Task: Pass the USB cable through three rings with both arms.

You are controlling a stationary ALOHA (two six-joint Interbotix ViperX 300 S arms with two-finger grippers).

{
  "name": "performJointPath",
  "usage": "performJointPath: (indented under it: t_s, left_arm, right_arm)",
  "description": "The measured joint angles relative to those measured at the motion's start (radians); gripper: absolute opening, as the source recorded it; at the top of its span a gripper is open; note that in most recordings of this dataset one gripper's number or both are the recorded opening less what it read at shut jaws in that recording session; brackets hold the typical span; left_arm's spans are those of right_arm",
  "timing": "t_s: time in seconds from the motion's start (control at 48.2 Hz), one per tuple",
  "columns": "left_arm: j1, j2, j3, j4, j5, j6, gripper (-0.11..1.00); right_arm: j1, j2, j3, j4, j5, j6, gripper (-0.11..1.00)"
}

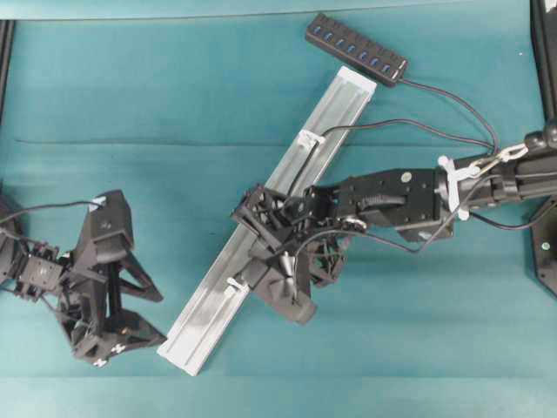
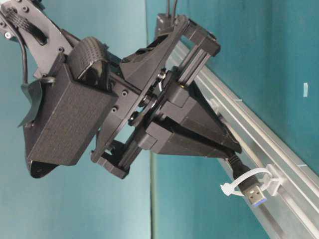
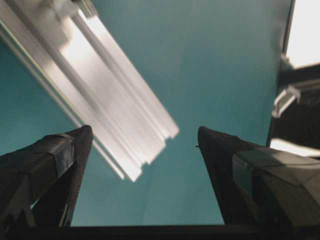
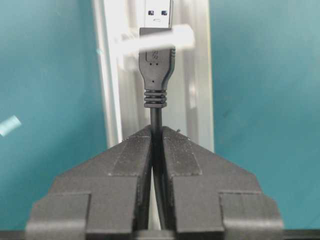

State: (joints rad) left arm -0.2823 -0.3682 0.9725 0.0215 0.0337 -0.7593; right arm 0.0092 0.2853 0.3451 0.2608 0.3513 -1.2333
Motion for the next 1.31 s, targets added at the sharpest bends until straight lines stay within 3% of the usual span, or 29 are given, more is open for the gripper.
performJointPath:
  t_s: [0.436, 0.934, 1.308]
  left_arm:
    - [0.040, 0.054, -0.006, 0.000, -0.066, 0.002, 0.92]
    - [0.094, 0.252, -0.051, 0.000, -0.267, -0.006, 0.92]
    - [0.117, 0.350, -0.051, 0.000, -0.382, -0.098, 0.92]
  right_arm:
    - [0.017, 0.025, -0.060, 0.017, 0.031, 0.002, 0.06]
    - [0.018, 0.043, -0.087, 0.049, 0.064, 0.003, 0.06]
    - [0.020, 0.043, -0.087, 0.067, 0.063, 0.005, 0.06]
